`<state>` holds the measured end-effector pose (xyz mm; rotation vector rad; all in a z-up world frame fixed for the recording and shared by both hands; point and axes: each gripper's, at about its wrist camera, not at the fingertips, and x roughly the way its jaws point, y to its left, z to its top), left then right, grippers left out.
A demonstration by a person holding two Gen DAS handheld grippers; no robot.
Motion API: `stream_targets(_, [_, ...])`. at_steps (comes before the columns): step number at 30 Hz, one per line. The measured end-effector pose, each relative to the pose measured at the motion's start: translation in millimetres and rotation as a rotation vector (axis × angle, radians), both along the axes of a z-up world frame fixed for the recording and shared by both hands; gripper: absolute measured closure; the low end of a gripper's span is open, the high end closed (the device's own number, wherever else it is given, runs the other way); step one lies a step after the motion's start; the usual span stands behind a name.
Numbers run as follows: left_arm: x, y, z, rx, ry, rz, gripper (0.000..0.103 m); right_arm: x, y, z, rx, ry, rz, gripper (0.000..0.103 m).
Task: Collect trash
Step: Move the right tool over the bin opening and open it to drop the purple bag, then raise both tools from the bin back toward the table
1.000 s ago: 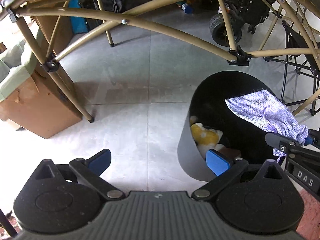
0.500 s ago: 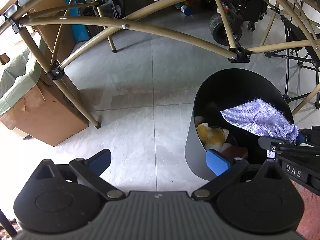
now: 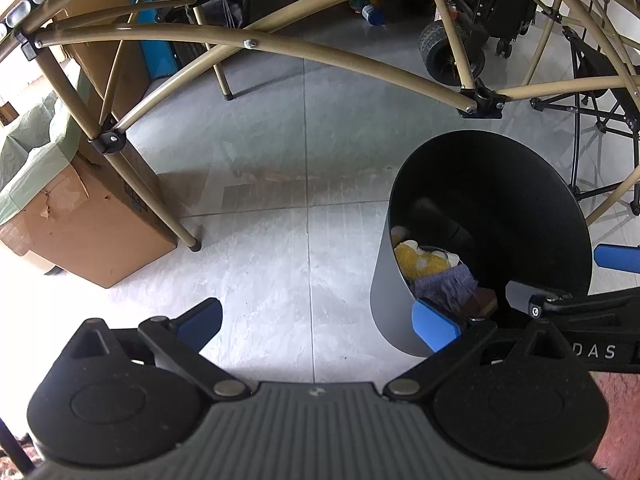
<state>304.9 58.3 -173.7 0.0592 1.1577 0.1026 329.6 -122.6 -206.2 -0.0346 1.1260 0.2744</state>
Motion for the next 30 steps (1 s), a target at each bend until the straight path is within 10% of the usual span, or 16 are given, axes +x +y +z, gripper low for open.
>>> stream_targets(30, [-1.5, -4.0, 4.4, 0.0, -0.013, -0.005, 0.0, -3.8, -10.1, 6.6, -0.006, -0.033, -0.031, 0.0])
